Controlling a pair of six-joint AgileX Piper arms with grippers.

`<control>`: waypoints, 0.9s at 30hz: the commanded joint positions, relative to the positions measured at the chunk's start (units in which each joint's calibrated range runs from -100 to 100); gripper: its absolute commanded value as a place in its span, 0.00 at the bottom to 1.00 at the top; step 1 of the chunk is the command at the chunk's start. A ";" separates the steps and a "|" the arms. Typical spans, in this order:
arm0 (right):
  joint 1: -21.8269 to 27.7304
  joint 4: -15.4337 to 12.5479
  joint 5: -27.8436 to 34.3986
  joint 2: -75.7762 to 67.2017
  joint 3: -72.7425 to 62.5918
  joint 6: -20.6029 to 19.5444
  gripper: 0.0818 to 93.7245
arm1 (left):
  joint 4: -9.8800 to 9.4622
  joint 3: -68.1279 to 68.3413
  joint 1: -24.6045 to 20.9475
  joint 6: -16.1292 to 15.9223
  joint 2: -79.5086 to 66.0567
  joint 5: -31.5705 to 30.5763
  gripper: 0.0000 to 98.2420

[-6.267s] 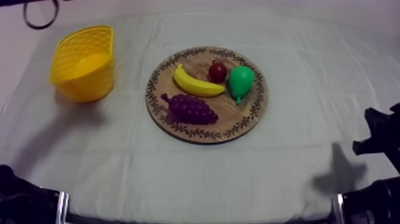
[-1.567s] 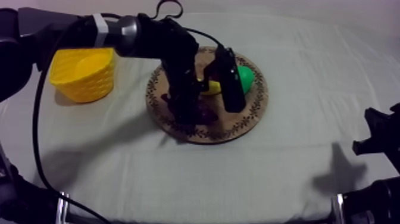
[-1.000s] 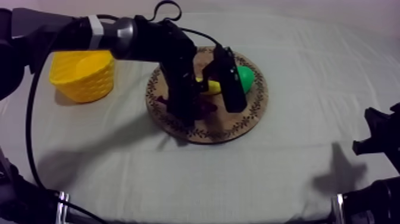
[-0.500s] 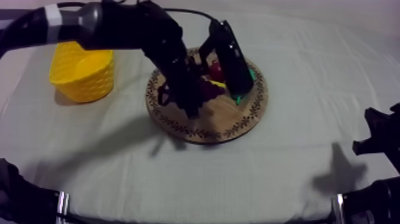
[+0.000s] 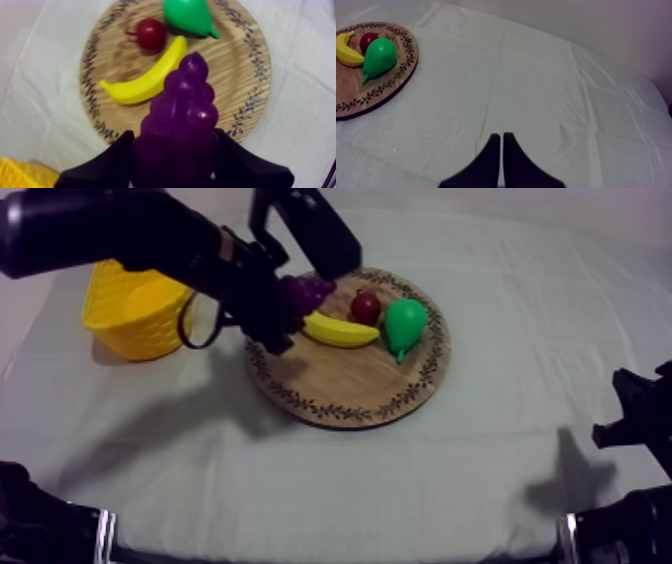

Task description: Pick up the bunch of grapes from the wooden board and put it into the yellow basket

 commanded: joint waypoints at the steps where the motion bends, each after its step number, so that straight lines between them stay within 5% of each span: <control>1: 0.00 -0.01 -0.02 0.02 -0.01 0.02 0.00 | -0.02 0.97 -1.12 1.15 -4.16 -0.04 0.57; 18: 0.00 -0.01 -0.02 0.02 -0.01 0.02 0.00 | -0.50 8.17 -11.47 9.85 -18.80 8.72 0.57; 27: 0.00 -0.01 -0.02 0.02 -0.01 0.02 0.00 | 1.00 7.68 -20.76 10.74 -23.76 12.93 0.58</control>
